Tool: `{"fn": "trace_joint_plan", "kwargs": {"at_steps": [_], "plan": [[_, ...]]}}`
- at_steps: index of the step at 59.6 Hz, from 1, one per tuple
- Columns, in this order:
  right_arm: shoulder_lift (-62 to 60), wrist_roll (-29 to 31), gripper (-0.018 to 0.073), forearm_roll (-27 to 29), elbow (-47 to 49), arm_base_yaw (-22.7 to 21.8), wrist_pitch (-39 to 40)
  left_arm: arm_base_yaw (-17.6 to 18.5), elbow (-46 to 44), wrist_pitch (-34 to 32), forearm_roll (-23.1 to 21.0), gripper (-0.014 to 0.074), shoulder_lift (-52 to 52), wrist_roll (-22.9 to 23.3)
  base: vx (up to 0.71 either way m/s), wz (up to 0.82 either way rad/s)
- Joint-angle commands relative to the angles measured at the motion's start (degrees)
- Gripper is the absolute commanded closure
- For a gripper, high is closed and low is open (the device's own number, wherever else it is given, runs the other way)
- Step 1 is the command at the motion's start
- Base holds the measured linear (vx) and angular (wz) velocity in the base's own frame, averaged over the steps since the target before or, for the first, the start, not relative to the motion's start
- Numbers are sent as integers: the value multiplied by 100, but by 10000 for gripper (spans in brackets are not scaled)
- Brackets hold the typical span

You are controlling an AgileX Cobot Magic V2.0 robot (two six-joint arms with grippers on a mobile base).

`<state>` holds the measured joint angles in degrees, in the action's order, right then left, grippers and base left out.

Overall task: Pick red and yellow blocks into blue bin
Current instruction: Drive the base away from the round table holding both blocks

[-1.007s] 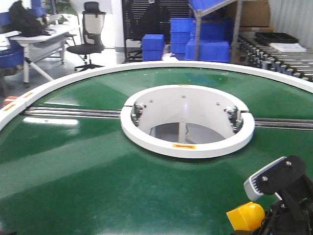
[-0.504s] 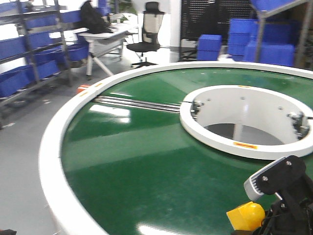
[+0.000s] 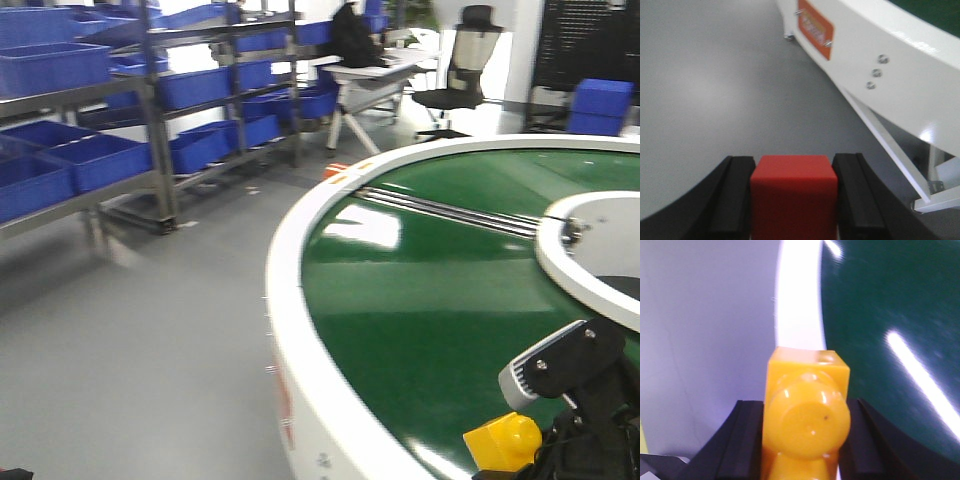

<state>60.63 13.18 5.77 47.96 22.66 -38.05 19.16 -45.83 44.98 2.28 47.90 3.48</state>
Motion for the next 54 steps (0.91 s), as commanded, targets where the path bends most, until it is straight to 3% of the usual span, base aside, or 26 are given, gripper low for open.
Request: {"fn": "trace_joint_plan", "kwargs": {"at_steps": [1, 54], "plan": [[-115, 24, 318, 1, 165, 0, 361, 26, -151, -366, -7, 356, -40, 11, -8, 59], [-115, 24, 318, 1, 165, 0, 361, 26, -151, -366, -7, 356, -45, 11, 1, 45]]}}
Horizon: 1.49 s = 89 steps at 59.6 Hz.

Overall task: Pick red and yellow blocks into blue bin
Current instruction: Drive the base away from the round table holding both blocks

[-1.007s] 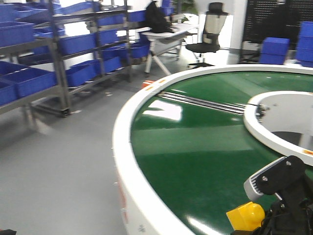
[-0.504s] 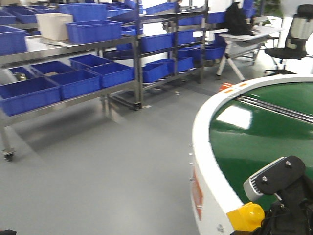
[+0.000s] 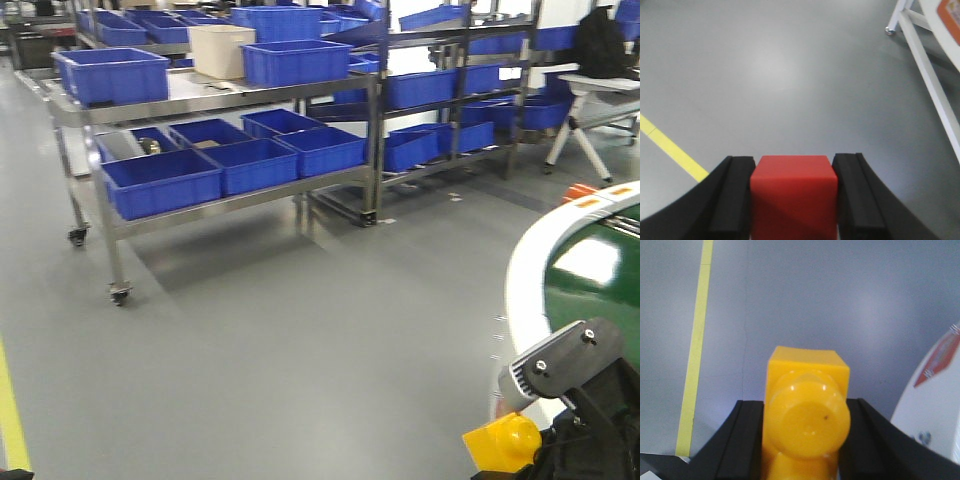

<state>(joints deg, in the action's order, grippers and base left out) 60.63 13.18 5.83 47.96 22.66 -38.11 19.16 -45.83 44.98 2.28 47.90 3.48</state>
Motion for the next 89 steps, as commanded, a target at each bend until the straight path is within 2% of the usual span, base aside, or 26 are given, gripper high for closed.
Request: {"fn": "trace_joint_plan", "kwargs": {"at_steps": [1, 48, 89], "plan": [[-115, 24, 318, -4, 165, 0, 367, 26, -151, -366, -7, 356, -45, 11, 8, 36], [-115, 24, 318, -4, 165, 0, 366, 26, -151, -366, -7, 356, -45, 11, 12, 32], [-115, 24, 318, -4, 165, 0, 372, 26, -151, -366, -7, 356, -45, 11, 24, -2]]}}
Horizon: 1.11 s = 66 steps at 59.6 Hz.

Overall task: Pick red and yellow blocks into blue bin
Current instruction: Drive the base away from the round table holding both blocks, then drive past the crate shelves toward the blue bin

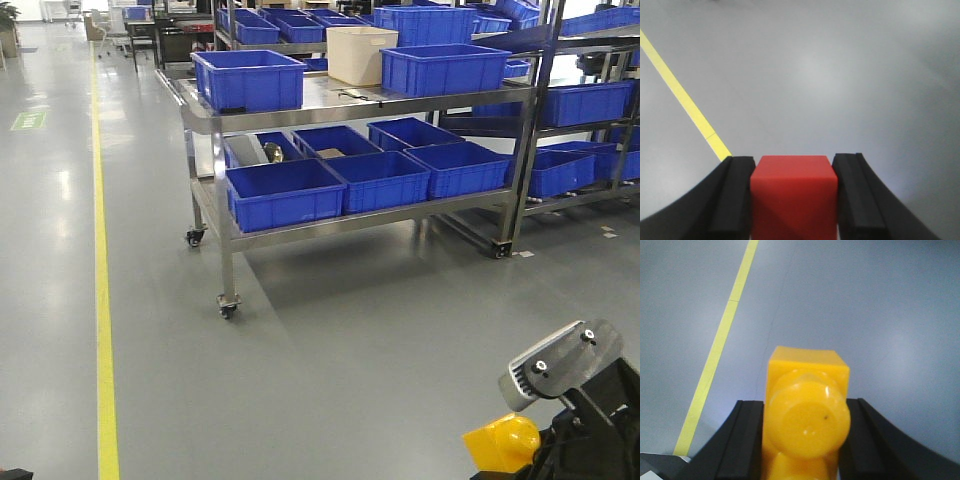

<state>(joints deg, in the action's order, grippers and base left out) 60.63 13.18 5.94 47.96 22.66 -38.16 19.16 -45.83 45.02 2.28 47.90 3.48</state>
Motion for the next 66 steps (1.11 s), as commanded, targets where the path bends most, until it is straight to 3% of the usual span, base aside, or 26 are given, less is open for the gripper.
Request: {"fn": "trace_joint_plan", "kwargs": {"at_steps": [1, 66], "plan": [[-115, 24, 318, -16, 165, 0, 372, 26, -151, -370, -7, 356, -45, 11, 30, -12], [-115, 24, 318, -16, 165, 0, 373, 26, -151, -375, -7, 356, -51, 11, 36, -10]]}}
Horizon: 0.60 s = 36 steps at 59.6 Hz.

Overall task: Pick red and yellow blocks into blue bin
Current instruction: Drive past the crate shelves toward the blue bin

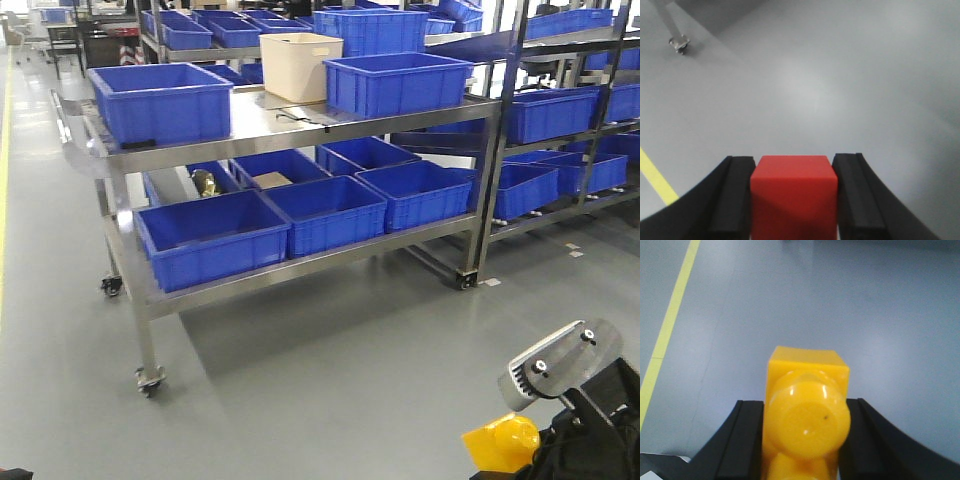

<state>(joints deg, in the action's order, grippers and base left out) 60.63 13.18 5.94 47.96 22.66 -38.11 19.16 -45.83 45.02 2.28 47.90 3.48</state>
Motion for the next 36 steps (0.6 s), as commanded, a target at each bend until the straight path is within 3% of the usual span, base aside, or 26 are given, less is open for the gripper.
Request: {"fn": "trace_joint_plan", "kwargs": {"at_steps": [1, 36], "plan": [[-115, 24, 318, -16, 165, 0, 368, 26, -151, -375, -7, 356, -51, 11, 39, -18], [-115, 24, 318, -16, 165, 0, 373, 26, -151, -375, -7, 356, -43, 11, 40, -29]]}}
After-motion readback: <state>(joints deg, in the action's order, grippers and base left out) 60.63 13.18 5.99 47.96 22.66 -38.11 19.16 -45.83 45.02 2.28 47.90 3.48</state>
